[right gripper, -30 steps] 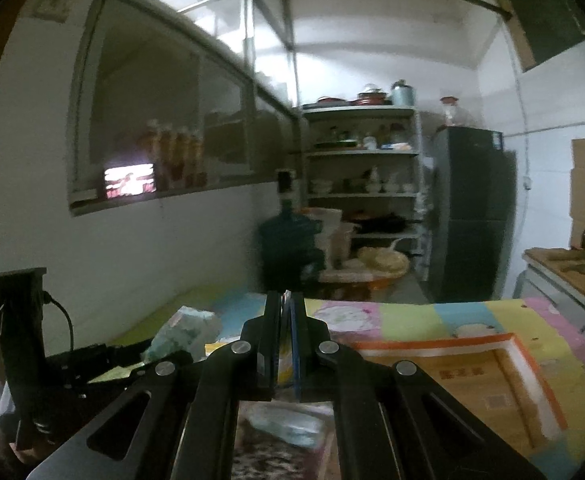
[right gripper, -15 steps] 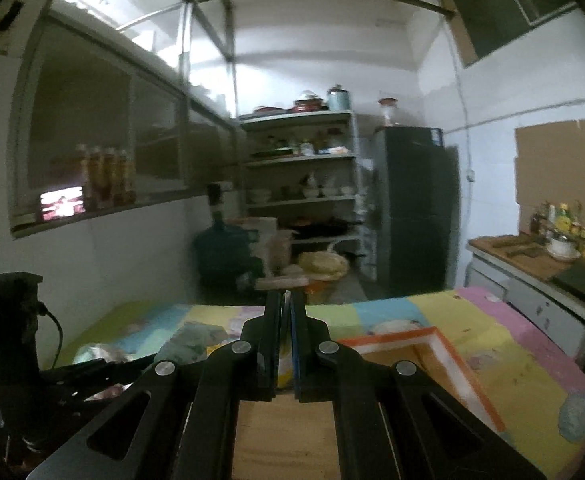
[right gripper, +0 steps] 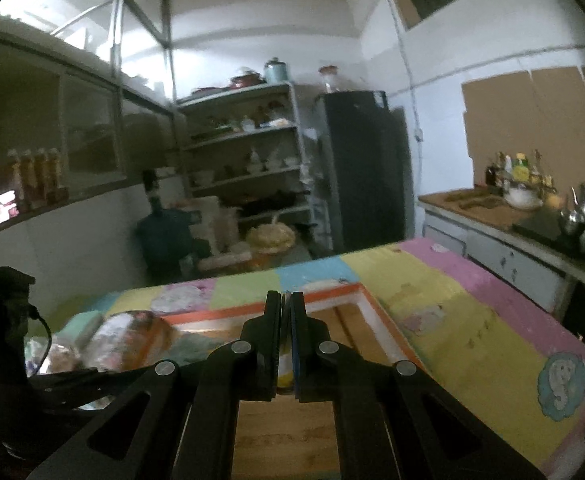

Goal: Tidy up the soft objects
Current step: 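Carry the tissue pack with the left gripper over the cardboard box, then lower the tissue pack into the box and open the left gripper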

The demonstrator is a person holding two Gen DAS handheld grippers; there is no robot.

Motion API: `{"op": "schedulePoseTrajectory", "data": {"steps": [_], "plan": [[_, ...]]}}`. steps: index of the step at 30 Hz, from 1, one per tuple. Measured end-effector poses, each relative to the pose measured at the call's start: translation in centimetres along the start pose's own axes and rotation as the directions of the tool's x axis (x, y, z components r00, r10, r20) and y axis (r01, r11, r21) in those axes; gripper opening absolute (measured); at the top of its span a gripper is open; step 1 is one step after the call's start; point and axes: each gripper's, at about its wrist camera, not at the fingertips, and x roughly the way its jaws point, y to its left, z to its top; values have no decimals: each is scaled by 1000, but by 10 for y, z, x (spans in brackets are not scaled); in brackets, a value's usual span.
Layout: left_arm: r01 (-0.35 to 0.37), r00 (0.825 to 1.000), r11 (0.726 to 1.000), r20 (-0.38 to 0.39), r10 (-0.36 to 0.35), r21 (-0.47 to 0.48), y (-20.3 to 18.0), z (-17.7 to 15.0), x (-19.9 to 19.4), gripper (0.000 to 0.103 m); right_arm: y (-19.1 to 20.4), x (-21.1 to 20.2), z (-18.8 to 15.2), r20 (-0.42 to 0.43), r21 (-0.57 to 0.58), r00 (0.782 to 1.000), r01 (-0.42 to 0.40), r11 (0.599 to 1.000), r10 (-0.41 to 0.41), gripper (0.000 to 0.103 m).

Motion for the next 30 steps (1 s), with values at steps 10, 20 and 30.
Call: {"op": "schedulePoseTrajectory", "data": {"steps": [10,20,30], "plan": [[-7,994,1000,-110,6,-12,-5,0,38,44,-29,13,-13,-21,61,1000,3,998,-1,5],[-34,986,999,-161,37,23,-13,-7,57,44,-30,0,-34,-22,81,998,-59,995,61,4],[-55,985,998,-162,61,41,-17,-9,62,52,-34,-2,-54,-57,101,995,-79,992,85,6]]}}
